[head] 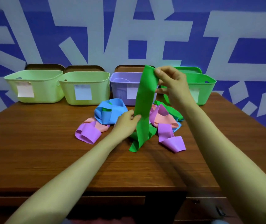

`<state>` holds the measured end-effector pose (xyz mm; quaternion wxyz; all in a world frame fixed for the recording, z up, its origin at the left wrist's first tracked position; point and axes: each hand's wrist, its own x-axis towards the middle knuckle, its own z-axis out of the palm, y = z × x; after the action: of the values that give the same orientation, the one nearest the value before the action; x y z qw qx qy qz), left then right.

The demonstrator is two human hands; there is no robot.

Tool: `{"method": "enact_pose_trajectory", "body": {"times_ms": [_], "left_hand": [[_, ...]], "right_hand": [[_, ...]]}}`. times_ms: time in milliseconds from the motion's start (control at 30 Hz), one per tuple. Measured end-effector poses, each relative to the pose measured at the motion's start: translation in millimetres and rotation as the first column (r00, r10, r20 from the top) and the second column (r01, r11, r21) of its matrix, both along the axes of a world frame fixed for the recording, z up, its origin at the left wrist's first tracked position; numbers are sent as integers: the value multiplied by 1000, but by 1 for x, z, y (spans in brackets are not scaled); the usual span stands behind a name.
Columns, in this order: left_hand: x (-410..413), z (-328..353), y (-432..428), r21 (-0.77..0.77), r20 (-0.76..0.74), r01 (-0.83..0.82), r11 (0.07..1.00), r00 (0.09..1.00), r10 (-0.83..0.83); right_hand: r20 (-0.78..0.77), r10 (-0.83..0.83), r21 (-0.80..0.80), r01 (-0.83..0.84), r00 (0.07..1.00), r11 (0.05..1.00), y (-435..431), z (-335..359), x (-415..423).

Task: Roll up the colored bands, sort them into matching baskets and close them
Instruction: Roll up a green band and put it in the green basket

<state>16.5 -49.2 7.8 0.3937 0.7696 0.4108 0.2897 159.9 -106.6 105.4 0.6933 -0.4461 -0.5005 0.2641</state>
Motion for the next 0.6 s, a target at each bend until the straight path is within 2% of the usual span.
{"method": "enact_pose_trajectory", "body": {"times_ms": [100,200,300,367,400,500,600], "left_hand": [[-11,15,-27,-193,175,151,969,978,-117],[-29,18,-69,-302,182,382,873,923,-340],[-42,8,-93,-405,209,464,788,886,-414],[-44,-9,-93,-419,167,438,795,898,-407],[-44,-19,-89,-376,98,404,834,912,-398],[-41,-36,-70,-135,-123,221,966,964,-238],[-30,-33,-46,-59,-104,83,995,991,-88]], "right_hand": [[32,20,14,-20,999,1000,-21,13,-3],[78,61,23,-63,995,998,-41,19,-3],[120,122,-63,-115,985,991,-46,7,-2],[141,163,-165,-139,976,976,-41,-17,1],[145,185,-218,-151,972,964,-37,-32,4],[156,229,-360,-161,961,919,-23,-79,16],[141,200,-425,-123,970,897,-11,-107,22]]}}
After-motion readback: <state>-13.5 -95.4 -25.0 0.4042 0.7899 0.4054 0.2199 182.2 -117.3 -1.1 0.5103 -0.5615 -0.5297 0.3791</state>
